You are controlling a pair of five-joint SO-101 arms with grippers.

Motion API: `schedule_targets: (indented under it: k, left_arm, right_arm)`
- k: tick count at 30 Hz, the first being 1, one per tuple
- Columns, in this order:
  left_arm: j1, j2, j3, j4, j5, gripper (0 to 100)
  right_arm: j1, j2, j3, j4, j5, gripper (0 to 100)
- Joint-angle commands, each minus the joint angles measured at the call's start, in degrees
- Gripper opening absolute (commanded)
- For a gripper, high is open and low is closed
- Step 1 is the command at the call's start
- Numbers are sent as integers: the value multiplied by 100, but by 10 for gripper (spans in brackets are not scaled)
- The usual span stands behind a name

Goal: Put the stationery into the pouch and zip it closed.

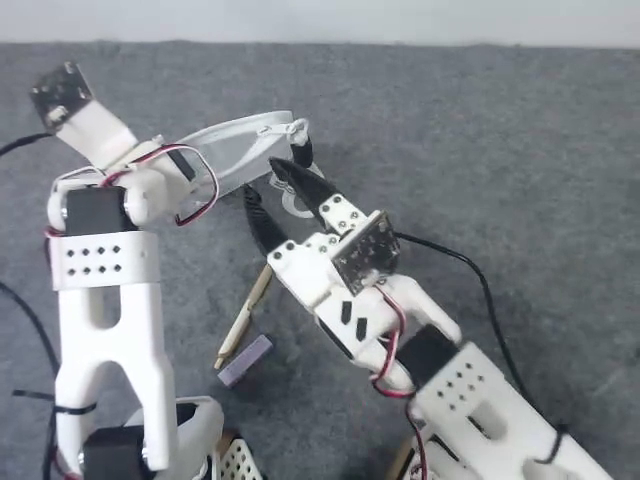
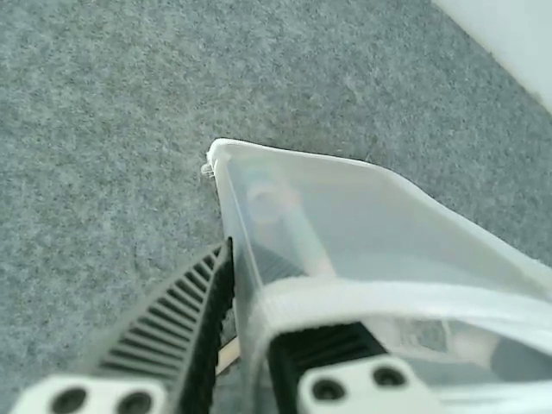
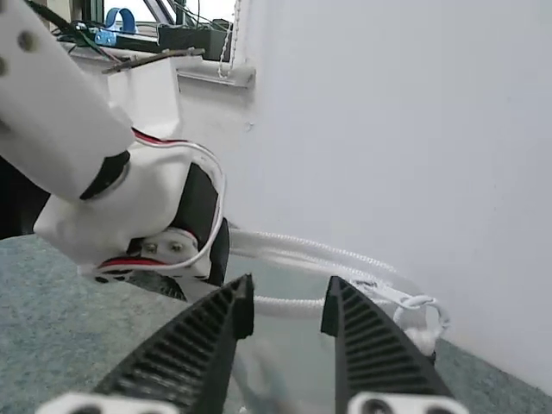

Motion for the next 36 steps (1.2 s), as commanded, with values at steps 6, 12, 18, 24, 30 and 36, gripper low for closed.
schedule_targets:
  k: [6,12,18,24,30,36]
  left_arm:
    - [-492,-9,-57,-105,-35,12]
    - [-580,-18,-57,-123,-26,12]
    - [-826,-18,-57,-246,-18,12]
    - [-1037,-9,-48,-308,176,12]
    - [-1187,0,-48,-308,229,12]
    - [-1407,0,-57,-308,352,12]
  right_arm:
    - [-4,-1068,-79,1842,-273,128]
    - [-4,-1112,-79,2527,-862,128]
    - [-22,-1103,-79,2862,-1011,128]
    - [-22,-453,-105,2853,-1284,128]
    - [-119,945,-580,2782,-1925,128]
    - [-136,2686,-1371,2782,-2681,128]
